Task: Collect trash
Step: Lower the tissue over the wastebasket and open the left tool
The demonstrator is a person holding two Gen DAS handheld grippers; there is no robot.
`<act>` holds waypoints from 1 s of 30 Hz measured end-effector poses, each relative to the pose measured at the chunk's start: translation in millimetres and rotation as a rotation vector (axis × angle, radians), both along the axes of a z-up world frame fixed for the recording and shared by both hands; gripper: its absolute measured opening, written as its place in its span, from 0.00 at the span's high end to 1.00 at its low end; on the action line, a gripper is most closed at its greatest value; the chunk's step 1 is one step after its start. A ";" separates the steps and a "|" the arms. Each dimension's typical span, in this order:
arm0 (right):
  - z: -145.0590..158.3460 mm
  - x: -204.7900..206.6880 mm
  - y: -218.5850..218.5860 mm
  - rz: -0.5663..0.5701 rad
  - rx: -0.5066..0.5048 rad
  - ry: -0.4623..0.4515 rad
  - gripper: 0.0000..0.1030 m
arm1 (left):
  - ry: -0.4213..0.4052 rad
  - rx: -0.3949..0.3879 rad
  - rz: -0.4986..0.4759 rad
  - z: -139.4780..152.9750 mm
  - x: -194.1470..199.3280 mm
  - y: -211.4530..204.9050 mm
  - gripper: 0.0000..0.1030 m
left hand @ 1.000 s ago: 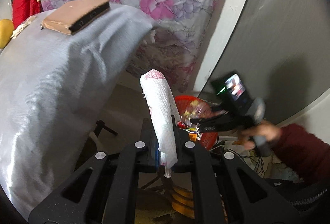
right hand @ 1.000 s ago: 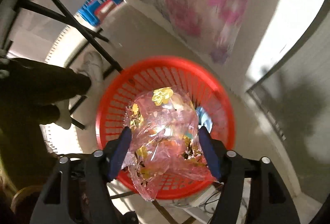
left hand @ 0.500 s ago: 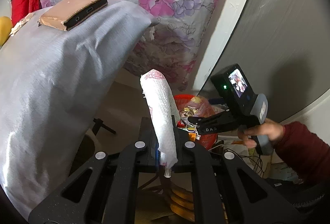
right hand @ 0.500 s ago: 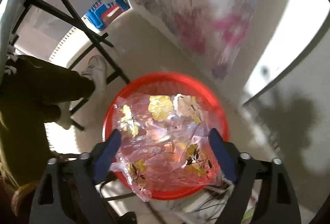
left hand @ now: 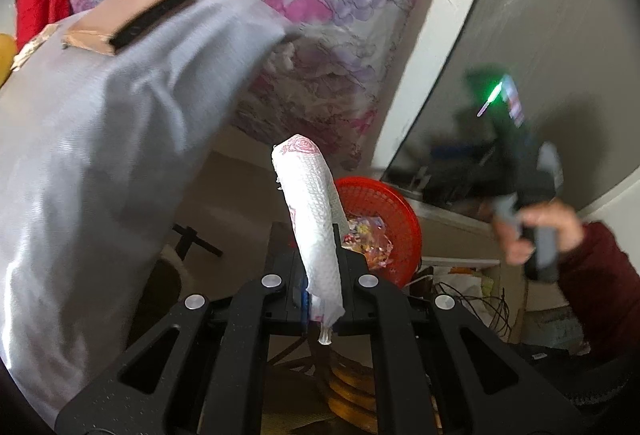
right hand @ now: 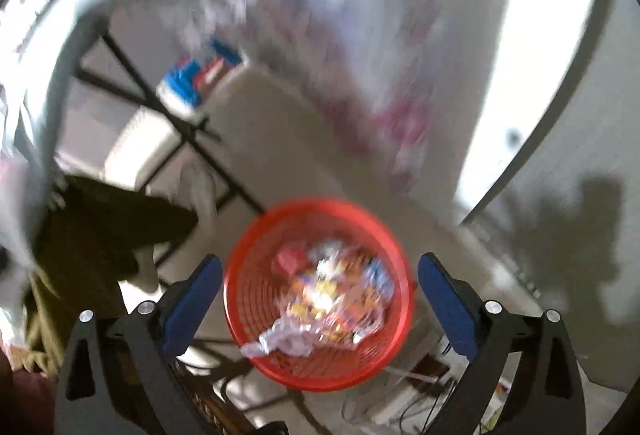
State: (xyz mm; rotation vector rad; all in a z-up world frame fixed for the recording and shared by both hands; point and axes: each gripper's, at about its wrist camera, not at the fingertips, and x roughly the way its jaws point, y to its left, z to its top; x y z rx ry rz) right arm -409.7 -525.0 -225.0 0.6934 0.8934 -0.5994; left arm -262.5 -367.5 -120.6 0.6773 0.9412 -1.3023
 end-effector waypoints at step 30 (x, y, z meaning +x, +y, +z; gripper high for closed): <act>24.5 -56.0 -18.9 -0.117 -0.011 -0.164 0.06 | 0.066 0.214 -0.153 -110.5 -39.2 -93.7 0.31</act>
